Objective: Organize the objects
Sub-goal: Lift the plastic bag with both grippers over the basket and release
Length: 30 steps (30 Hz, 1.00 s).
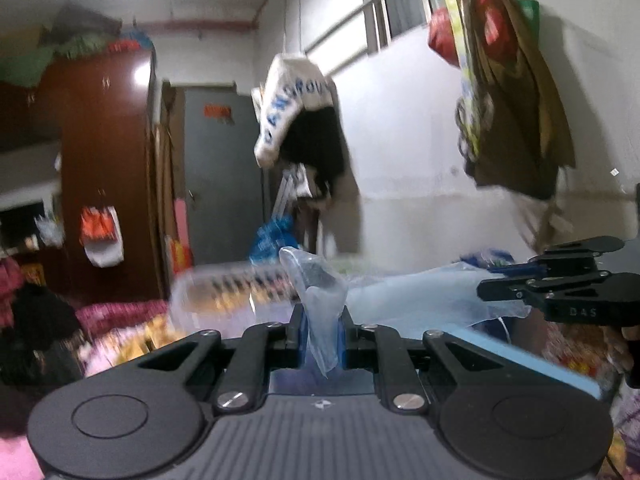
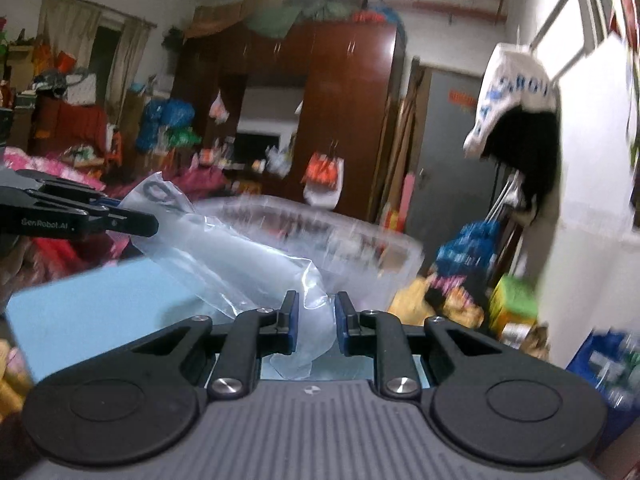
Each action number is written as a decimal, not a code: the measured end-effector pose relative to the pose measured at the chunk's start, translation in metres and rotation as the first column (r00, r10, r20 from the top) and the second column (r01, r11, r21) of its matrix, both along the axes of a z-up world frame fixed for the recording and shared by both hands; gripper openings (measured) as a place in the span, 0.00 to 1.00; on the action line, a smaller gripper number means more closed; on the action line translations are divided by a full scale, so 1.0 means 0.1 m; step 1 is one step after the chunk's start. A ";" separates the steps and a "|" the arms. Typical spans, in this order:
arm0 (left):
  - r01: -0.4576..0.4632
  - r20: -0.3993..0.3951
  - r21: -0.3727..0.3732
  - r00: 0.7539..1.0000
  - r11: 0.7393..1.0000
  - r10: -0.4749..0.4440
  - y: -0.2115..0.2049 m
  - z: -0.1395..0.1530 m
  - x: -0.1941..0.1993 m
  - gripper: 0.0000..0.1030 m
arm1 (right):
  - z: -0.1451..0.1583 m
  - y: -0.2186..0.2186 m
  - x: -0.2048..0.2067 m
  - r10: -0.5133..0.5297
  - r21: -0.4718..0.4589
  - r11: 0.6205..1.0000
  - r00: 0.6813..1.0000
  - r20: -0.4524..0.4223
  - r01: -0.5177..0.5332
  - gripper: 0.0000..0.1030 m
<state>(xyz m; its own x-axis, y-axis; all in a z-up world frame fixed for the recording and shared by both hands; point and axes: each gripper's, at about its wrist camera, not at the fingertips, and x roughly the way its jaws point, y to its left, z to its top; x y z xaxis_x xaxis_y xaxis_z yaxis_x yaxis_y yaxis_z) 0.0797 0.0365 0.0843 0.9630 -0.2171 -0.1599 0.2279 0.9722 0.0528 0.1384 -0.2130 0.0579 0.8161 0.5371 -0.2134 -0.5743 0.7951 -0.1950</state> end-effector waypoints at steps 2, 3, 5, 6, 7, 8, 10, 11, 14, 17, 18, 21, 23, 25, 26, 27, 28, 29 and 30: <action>-0.024 0.026 -0.010 0.999 1.000 0.024 0.02 0.19 0.16 0.17 | 0.17 0.06 0.08 -0.013 0.000 1.000 0.999 0.039 0.013 0.20; -0.039 0.034 -0.010 0.999 0.999 0.039 0.03 0.26 0.25 0.17 | 0.26 0.11 0.15 -0.020 0.002 1.000 0.998 0.052 0.020 0.20; -0.067 0.044 -0.029 0.997 0.997 0.069 0.07 0.39 0.47 0.17 | 0.43 0.22 0.33 -0.031 0.004 1.000 0.997 0.073 0.031 0.20; -0.085 0.039 -0.035 0.996 0.996 0.086 0.10 0.43 0.62 0.17 | 0.47 0.26 0.42 -0.039 0.009 0.999 0.996 0.075 0.039 0.20; -0.099 0.027 -0.048 0.995 0.994 0.101 0.12 0.45 0.75 0.17 | 0.52 0.32 0.53 -0.049 0.009 0.999 0.996 0.075 0.049 0.20; -0.116 0.001 -0.056 0.993 0.992 0.116 0.16 0.45 0.92 0.17 | 0.54 0.40 0.65 -0.059 0.007 0.998 0.996 0.065 0.058 0.20; -0.147 -0.043 -0.065 0.989 0.987 0.145 0.21 0.41 1.21 0.17 | 0.53 0.55 0.90 -0.078 -0.013 0.997 0.996 0.048 0.079 0.20; -0.160 -0.069 -0.068 0.985 0.985 0.155 0.23 0.38 1.35 0.17 | 0.49 0.61 1.00 -0.087 -0.032 0.996 0.995 0.042 0.088 0.20; -0.197 -0.126 -0.056 0.974 0.979 0.188 0.22 0.26 1.66 0.17 | 0.33 0.80 1.30 -0.125 -0.077 0.989 0.992 -0.001 0.124 0.20; -0.204 -0.160 -0.050 0.968 0.978 0.194 0.20 0.17 1.81 0.21 | 0.19 0.91 1.47 -0.158 -0.104 0.982 0.987 -0.020 0.156 0.20; -0.216 -0.165 -0.055 0.965 0.975 0.204 0.20 0.14 1.83 0.22 | 0.14 0.94 1.51 -0.158 -0.111 0.982 0.987 -0.030 0.154 0.20; -0.263 -0.146 -0.045 0.956 0.964 0.254 0.20 0.08 1.83 0.52 | 0.07 0.93 1.55 -0.160 -0.110 0.981 0.987 -0.020 0.157 0.27; -0.294 -0.127 -0.007 0.948 0.956 0.291 0.16 0.04 1.75 0.82 | 0.04 0.88 1.53 -0.154 -0.087 0.984 0.988 -0.008 0.153 0.50; -0.305 -0.077 -0.003 0.950 0.952 0.304 0.15 0.04 1.65 0.86 | 0.03 0.82 1.49 -0.156 -0.080 0.985 0.988 -0.013 0.154 0.79; -0.306 -0.061 -0.019 0.951 0.952 0.305 0.17 0.04 1.57 0.87 | 0.03 0.79 1.44 -0.158 -0.082 0.984 0.987 0.004 0.158 0.95; -0.304 -0.059 -0.037 0.951 0.952 0.302 0.19 0.04 1.49 0.91 | 0.04 0.77 1.39 -0.169 -0.082 0.982 0.985 0.028 0.171 0.99; -0.294 -0.061 -0.053 0.955 0.954 0.291 0.21 0.05 1.42 0.95 | 0.05 0.74 1.35 -0.176 -0.075 0.981 0.983 0.046 0.179 1.00; -0.280 -0.063 -0.068 0.959 0.958 0.276 0.23 0.07 1.35 0.98 | 0.06 0.70 1.30 -0.166 -0.069 0.983 0.985 0.044 0.169 1.00; -0.272 -0.063 -0.077 0.961 0.959 0.268 0.24 0.07 1.28 0.99 | 0.08 0.64 1.24 -0.148 -0.053 0.987 0.988 0.031 0.150 1.00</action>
<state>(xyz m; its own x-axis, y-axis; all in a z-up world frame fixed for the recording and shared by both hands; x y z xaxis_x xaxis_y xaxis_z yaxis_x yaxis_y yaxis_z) 0.2074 0.0607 0.0915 0.9786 0.0350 -0.2026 -0.0433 0.9984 -0.0367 0.2629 -0.1488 0.0662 0.8920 0.3971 -0.2160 -0.4441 0.8590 -0.2547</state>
